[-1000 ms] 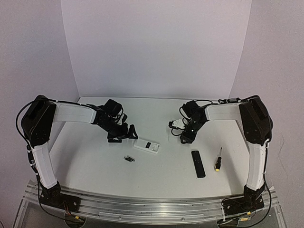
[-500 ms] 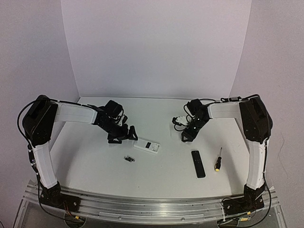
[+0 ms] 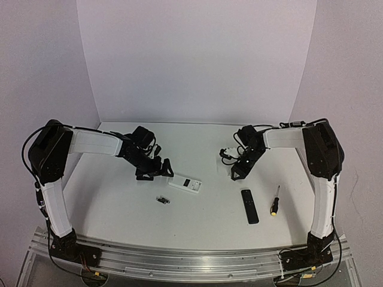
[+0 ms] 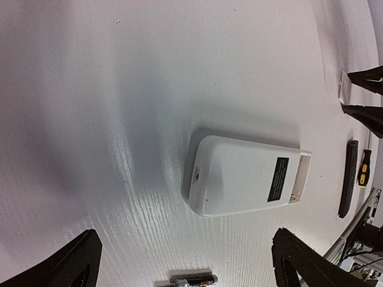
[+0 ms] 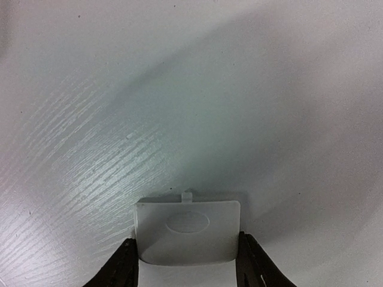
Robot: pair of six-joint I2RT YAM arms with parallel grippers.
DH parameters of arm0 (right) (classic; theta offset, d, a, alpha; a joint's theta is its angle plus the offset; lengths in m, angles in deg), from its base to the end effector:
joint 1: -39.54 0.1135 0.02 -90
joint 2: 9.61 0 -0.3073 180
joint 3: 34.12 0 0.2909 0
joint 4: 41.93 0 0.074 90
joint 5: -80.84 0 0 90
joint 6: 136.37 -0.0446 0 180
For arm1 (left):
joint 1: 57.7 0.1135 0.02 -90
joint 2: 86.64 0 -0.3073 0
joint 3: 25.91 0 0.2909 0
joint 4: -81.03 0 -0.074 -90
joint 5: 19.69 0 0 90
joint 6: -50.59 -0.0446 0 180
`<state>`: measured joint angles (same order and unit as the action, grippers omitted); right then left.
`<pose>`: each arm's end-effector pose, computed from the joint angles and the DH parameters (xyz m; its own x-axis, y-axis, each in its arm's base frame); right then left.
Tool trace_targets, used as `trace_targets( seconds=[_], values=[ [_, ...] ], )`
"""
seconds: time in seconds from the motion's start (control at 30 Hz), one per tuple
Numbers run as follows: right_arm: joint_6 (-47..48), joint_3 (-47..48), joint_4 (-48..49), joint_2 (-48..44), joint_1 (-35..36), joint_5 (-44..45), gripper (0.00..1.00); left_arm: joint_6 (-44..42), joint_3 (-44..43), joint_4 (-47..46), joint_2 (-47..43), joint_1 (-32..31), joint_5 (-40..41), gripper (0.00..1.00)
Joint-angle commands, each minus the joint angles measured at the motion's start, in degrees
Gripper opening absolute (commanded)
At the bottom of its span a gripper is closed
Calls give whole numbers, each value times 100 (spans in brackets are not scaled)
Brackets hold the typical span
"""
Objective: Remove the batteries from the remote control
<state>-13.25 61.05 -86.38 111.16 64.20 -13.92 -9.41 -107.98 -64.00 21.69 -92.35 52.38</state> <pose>0.4347 0.2036 0.1405 -0.4742 -0.8169 -0.3284 -0.8366 0.5343 -0.1211 0.3489 -0.2578 0.1744 -0.9559 0.0824 -0.2819 0.2135 0.8541 -0.4743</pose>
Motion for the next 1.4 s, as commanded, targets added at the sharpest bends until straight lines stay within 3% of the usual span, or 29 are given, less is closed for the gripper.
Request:
trace_targets(
  seconds=[0.0,0.2,0.4,0.77,1.37],
  values=[
    [-117,-106,-873,392,-15,-76,47,-49,-155,-46,-50,38,-80,100],
    [-156,-68,-871,174,38,-117,40,2,-113,-148,-68,38,-116,100],
    [102,-245,-825,-402,644,49,35,84,-112,-300,3,38,-194,99],
    [-313,42,-502,-582,1608,-278,33,169,-195,-573,379,38,-460,80],
    [-693,476,169,-503,1934,-559,33,110,-423,-491,872,-53,-245,62]
  ],
)
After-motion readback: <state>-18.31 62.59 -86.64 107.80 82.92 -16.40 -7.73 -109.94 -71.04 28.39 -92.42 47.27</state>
